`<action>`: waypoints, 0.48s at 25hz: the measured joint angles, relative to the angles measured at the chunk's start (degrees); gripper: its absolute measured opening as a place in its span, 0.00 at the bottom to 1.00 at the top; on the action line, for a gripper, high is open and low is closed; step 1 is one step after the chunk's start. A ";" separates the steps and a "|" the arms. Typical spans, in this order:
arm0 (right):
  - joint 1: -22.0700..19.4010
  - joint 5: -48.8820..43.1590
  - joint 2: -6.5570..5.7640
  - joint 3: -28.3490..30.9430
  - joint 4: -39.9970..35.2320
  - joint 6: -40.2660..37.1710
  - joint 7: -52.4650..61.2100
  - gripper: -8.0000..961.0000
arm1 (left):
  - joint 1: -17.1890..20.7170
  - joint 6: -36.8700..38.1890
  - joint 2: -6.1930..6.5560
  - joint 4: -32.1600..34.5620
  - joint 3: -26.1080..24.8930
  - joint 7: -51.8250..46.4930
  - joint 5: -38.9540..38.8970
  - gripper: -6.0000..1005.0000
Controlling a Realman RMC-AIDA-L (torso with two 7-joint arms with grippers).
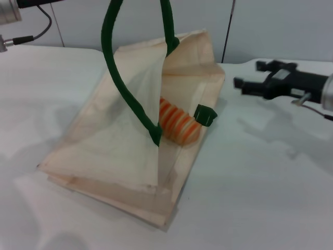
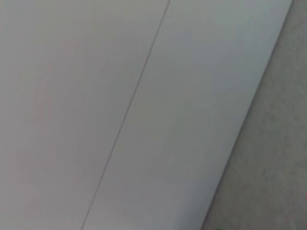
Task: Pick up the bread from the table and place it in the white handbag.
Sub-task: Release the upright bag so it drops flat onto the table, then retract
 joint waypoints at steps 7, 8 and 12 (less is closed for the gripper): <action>-2.58 5.50 -0.01 0.51 -1.09 -0.12 -0.32 0.93 | 0.02 -0.23 -0.30 0.00 0.07 0.12 -0.25 0.13; -2.70 5.54 -0.01 0.61 -1.10 -0.12 -0.35 0.93 | 0.02 -0.26 -0.31 0.00 0.08 0.20 -0.25 0.15; -2.77 5.58 0.08 0.64 -1.13 -0.21 -0.44 0.93 | -0.07 -1.12 -0.45 0.00 0.08 0.31 -0.08 0.23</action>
